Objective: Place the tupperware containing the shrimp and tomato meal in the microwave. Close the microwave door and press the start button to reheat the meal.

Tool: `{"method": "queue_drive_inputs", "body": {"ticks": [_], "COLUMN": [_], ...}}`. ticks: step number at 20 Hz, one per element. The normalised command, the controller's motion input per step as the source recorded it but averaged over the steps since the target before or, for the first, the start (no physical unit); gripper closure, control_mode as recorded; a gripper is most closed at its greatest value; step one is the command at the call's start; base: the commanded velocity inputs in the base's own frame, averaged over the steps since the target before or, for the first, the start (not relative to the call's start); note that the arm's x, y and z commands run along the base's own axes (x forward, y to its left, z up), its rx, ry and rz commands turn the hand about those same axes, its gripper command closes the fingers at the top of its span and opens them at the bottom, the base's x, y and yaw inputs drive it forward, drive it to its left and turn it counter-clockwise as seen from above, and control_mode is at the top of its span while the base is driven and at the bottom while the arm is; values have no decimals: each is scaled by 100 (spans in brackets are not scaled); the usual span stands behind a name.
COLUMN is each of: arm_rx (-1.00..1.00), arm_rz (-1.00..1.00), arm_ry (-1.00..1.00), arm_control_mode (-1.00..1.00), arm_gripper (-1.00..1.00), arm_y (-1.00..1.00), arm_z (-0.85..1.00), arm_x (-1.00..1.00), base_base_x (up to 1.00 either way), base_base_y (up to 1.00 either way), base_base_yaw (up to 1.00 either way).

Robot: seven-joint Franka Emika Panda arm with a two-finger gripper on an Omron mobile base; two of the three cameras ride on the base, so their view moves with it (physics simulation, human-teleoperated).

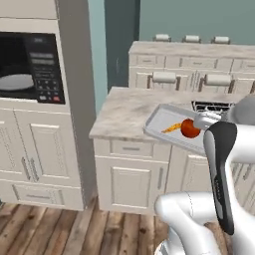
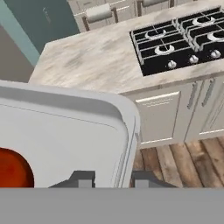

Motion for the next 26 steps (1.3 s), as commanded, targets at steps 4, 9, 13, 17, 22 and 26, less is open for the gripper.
{"method": "queue_drive_inputs", "body": {"ticks": [4, 9, 13, 17, 22, 26], "arm_rx": [0, 0, 0, 0, 0, 0], "arm_rz": [0, 0, 0, 0, 0, 0], "arm_ry": [0, 0, 0, 0, 0, 0], "arm_control_mode": [100, 100, 100, 100, 100, 100], "arm_gripper": [100, 100, 100, 100, 100, 100], "arm_y": [0, 0, 0, 0, 0, 0], "arm_z": [0, 0, 0, 0, 0, 0], "arm_x": [0, 0, 0, 0, 0, 0], "base_base_x": [5, 40, 79, 78, 68, 48], "base_base_y": [29, 32, 22, 14, 10, 24], "base_base_yaw": [83, 68, 34, 12, 0, -17]}}
